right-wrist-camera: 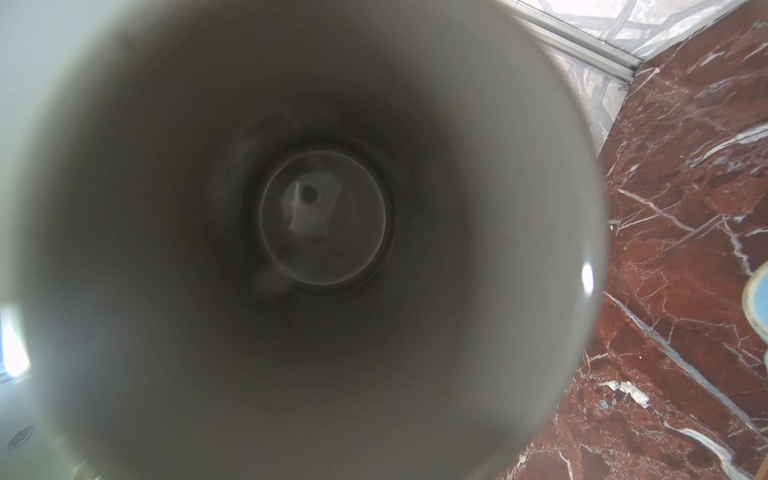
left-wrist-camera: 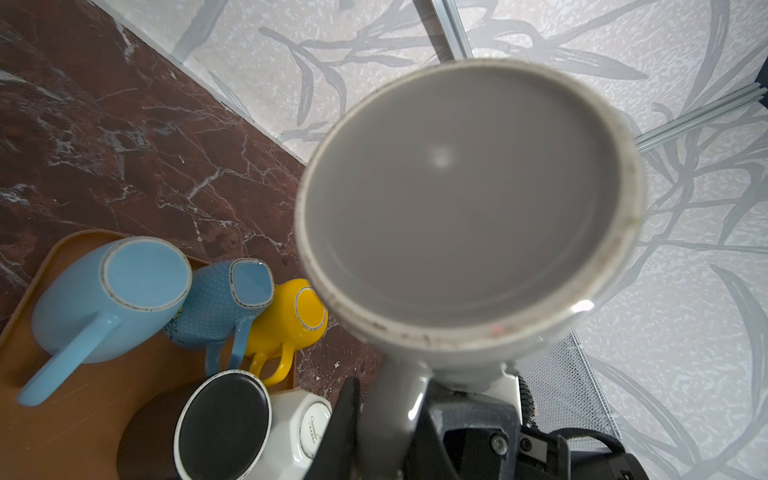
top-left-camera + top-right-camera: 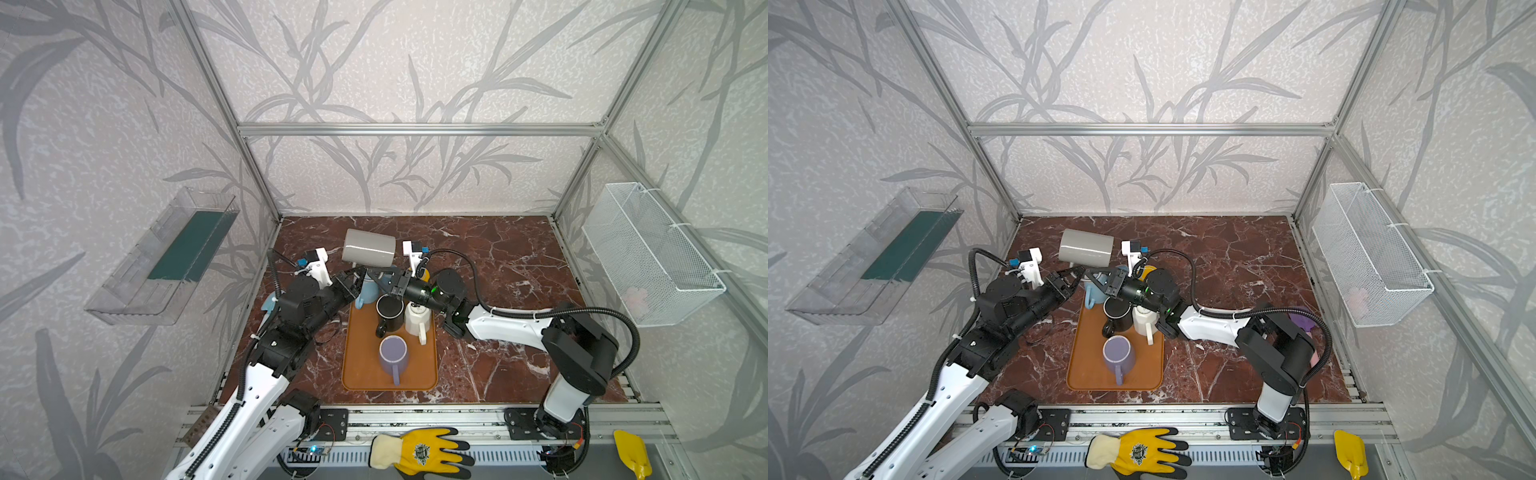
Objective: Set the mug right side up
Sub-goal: 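Rotate the grey mug with both grippers toward upright above the tray, then open the left gripper and carry the grey mug away with the right gripper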
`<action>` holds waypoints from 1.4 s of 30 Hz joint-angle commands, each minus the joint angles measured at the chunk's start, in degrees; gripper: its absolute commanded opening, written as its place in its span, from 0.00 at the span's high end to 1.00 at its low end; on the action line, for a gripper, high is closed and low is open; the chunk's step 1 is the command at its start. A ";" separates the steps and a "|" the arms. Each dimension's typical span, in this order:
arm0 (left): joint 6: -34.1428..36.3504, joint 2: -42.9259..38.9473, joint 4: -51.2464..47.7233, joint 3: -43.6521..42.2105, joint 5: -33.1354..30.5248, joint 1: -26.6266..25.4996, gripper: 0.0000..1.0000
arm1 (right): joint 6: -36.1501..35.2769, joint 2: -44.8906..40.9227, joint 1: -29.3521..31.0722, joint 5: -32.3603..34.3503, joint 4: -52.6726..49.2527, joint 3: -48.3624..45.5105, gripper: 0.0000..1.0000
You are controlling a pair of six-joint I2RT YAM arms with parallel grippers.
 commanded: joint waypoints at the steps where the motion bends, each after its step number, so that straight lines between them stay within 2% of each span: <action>1: 1.76 -0.66 -0.39 0.45 1.86 -0.39 1.00 | -1.71 -3.20 0.06 -1.61 6.32 0.21 1.00; 2: 2.14 -0.71 -1.22 0.66 1.41 -0.39 0.96 | -1.93 -3.42 -0.05 -1.92 6.07 0.24 1.00; 7: 4.73 -1.45 -5.73 2.12 -1.96 -0.39 0.66 | -6.21 -6.57 -0.42 -2.61 -0.90 0.18 1.00; 11: 6.65 -1.23 -9.93 3.64 -4.55 -0.35 0.52 | -12.30 -10.51 -0.51 -2.12 -11.15 0.69 1.00; 16: 8.68 -0.06 -17.09 6.88 -7.42 -0.39 0.50 | -19.26 -15.73 -0.67 -0.48 -25.88 1.85 1.00; 25: 12.35 1.83 -23.17 9.87 -8.31 -0.39 0.49 | -30.90 -22.65 -1.89 5.97 -50.01 3.96 1.00; 33: 17.94 5.56 -20.39 9.78 -3.84 -0.49 0.49 | -38.74 -24.76 -6.34 9.46 -61.64 4.92 1.00; 42: 17.21 5.94 -16.41 7.13 -3.33 -0.57 0.51 | -46.72 -27.09 -12.58 16.45 -76.97 10.10 1.00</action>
